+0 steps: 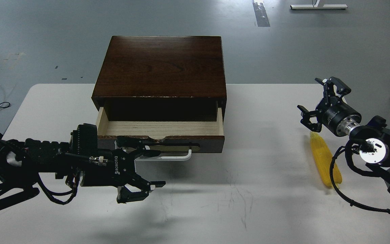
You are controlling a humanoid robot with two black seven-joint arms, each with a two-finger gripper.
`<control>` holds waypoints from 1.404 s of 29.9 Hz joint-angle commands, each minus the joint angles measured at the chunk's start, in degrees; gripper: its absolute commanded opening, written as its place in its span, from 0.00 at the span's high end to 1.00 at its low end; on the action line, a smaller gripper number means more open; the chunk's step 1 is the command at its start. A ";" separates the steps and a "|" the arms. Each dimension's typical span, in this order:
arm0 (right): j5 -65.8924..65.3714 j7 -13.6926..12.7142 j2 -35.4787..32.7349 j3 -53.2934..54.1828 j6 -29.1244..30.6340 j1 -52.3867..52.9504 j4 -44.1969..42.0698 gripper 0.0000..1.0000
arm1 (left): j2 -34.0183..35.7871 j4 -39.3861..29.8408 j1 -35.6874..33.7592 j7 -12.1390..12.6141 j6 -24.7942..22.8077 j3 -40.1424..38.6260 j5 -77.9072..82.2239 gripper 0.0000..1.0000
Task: Put corn in drawer with both arms
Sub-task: 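Pull the drawer open toward the robot with the left gripper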
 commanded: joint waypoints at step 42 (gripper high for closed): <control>-0.09 0.00 0.91 -0.36 0.26 -0.09 -2.03 0.00 | 3.38 -3.18 -0.69 0.00 15.09 -1.52 -0.01 0.04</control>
